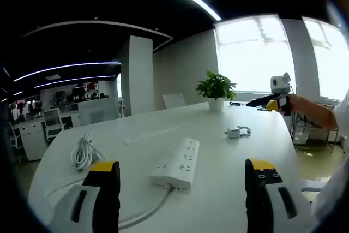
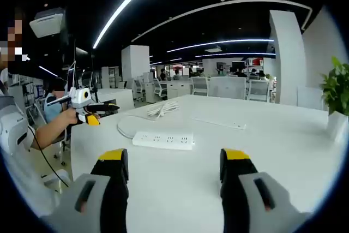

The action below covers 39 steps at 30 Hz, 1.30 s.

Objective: Straighten the power strip on the desk, plug the charger into it

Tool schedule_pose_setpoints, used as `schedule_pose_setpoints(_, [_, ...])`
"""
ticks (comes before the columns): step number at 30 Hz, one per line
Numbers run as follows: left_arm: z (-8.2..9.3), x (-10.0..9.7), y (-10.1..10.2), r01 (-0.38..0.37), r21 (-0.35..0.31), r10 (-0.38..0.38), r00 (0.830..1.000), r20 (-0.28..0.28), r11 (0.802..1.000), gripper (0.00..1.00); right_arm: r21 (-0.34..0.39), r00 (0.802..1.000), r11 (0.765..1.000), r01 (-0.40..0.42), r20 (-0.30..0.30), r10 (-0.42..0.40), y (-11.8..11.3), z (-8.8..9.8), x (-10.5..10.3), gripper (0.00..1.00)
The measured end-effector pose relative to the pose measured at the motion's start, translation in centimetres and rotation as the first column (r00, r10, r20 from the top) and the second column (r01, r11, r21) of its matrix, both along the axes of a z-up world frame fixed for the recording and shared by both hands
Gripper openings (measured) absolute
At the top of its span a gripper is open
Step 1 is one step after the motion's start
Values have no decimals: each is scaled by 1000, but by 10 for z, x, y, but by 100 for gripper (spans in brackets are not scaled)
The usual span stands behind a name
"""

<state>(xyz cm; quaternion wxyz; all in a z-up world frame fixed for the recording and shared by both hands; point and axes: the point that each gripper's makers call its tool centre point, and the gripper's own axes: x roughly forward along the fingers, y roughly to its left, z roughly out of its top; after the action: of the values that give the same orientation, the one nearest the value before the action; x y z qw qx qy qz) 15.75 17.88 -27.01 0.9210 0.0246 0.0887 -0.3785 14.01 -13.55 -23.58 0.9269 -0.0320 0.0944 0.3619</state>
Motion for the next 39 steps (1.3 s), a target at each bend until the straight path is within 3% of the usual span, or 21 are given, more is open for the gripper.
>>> schedule_pose_setpoints(39, [-8,1,8,-19,26,20,1000,-14,999,96,-3,1000,1000,-26,3,26,7,-4,7,69])
